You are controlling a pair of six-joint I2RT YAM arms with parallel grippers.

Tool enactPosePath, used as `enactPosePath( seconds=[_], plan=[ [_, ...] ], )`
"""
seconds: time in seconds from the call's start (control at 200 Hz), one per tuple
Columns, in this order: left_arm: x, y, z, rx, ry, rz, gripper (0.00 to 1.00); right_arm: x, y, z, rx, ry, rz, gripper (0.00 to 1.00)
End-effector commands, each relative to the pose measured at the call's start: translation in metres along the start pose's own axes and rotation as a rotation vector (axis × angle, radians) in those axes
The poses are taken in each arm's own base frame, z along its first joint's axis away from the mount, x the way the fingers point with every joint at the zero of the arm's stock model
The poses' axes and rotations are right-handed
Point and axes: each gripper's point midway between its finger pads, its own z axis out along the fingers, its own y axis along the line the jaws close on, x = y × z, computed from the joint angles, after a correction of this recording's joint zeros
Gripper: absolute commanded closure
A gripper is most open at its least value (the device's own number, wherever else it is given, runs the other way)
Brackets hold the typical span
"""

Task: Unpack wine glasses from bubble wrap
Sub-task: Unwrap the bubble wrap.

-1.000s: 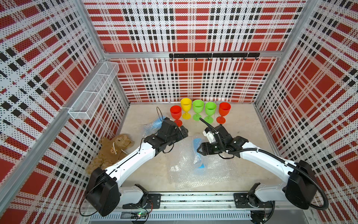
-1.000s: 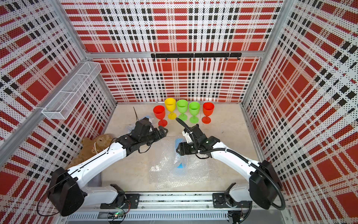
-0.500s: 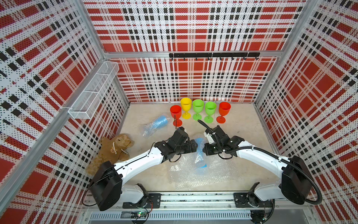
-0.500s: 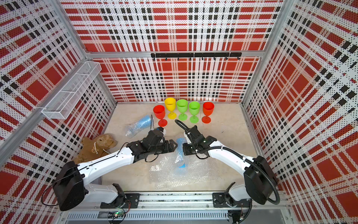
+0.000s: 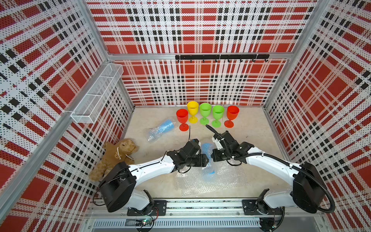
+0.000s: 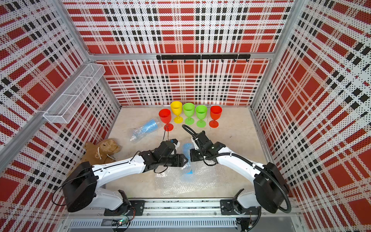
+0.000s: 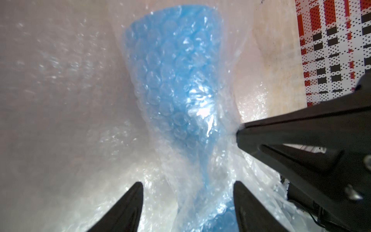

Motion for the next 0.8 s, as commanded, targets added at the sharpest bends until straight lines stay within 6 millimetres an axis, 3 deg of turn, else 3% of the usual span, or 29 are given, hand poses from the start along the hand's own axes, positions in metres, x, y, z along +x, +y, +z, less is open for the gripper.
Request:
enactPosePath(
  seconds=[0.0, 0.446, 0.656, 0.797],
  plan=[
    [0.004, -0.007, 0.01, 0.051, 0.02, 0.029, 0.38, -0.003, 0.004, -0.004, -0.015, -0.022, -0.019, 0.99],
    [-0.005, -0.015, 0.005, 0.108, 0.009, 0.033, 1.0, -0.013, 0.0, -0.017, 0.003, -0.066, -0.055, 1.0],
    [-0.006, -0.007, -0.001, 0.112, -0.009, 0.003, 1.0, -0.02, -0.019, -0.03, 0.078, -0.1, -0.064, 1.0],
    [-0.006, 0.001, -0.006, 0.108, -0.025, -0.017, 1.0, -0.019, -0.042, -0.029, 0.164, -0.094, -0.058, 1.0]
  ],
)
